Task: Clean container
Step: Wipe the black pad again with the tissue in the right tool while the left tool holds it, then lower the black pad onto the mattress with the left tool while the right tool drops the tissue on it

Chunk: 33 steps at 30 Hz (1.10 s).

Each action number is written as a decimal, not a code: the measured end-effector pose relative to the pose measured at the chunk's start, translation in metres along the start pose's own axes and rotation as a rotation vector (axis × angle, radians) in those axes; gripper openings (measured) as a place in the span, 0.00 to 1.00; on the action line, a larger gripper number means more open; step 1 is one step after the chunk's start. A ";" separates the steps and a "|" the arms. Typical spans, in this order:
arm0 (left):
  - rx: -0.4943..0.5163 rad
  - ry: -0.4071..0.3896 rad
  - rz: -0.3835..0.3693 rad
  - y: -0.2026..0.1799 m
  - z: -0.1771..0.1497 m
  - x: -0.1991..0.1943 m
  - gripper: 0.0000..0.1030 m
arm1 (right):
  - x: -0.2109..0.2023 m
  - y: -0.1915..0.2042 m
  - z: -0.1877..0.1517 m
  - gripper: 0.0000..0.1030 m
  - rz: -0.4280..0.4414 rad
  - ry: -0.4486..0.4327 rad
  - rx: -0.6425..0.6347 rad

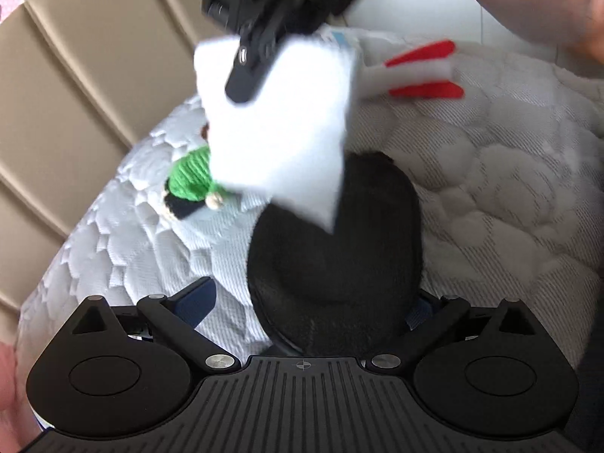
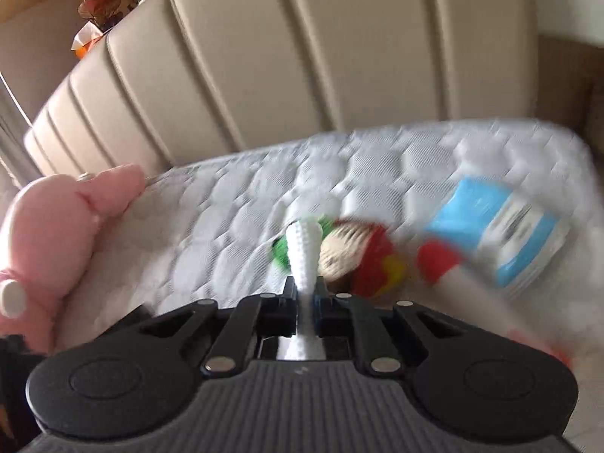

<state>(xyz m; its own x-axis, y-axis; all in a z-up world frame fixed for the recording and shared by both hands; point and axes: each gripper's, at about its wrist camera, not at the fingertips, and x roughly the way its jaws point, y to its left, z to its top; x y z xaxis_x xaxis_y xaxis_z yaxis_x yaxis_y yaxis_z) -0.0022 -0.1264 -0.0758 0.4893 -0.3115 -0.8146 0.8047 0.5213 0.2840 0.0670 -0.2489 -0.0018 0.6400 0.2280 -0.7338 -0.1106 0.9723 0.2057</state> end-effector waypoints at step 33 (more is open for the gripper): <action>-0.638 -0.060 -0.030 0.048 0.011 -0.053 0.99 | -0.049 -0.007 -0.012 0.64 -0.019 -0.042 0.094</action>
<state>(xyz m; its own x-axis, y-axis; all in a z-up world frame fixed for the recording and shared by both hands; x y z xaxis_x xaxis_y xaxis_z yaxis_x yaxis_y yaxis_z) 0.0142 -0.0938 -0.0129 0.5027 -0.3673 -0.7825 0.4690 0.8763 -0.1100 0.0271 -0.2666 0.0250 0.6730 0.2052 -0.7106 -0.0276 0.9670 0.2532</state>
